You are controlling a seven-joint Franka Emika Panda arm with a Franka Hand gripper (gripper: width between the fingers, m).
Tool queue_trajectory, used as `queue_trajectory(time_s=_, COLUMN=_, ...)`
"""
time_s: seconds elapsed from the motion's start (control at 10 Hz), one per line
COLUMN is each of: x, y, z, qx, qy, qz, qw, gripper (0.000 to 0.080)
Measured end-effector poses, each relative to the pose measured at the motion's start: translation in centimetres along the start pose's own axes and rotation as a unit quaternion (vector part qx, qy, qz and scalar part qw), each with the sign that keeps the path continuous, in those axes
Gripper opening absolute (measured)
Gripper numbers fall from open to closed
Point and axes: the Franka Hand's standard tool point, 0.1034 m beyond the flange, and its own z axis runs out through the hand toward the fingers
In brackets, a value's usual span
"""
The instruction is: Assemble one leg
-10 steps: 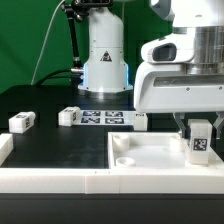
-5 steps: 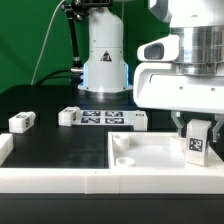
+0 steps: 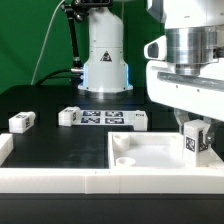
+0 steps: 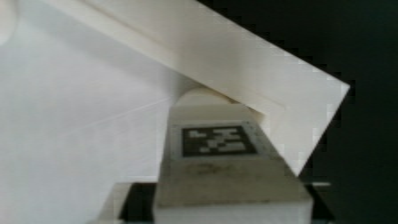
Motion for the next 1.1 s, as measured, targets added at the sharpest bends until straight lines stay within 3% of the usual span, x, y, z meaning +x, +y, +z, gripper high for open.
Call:
queue_trajectory(time_s=0.5, x=-0.32, y=0.01, z=0.08, qx=0.001, qy=-0.012, qz=0.243, qw=0.970, gripper=0.0291)
queue_trajectory(time_s=0.8, x=-0.32, y=-0.02, z=0.09, qx=0.001, qy=-0.012, qz=0.217, qw=0.976, gripper=0.0291)
queue_trajectory(time_s=0.9, x=-0.31, y=-0.03, z=0.09, qx=0.002, qy=-0.012, qz=0.207, qw=0.978, gripper=0.0480)
queue_trajectory(time_s=1.0, x=-0.36, y=-0.07, z=0.06, qx=0.002, qy=-0.011, qz=0.169, qw=0.986, gripper=0.0480)
queue_trajectory(time_s=1.1, x=-0.51, y=-0.14, z=0.04, qx=0.002, qy=-0.011, qz=0.095, qw=0.995, gripper=0.0620)
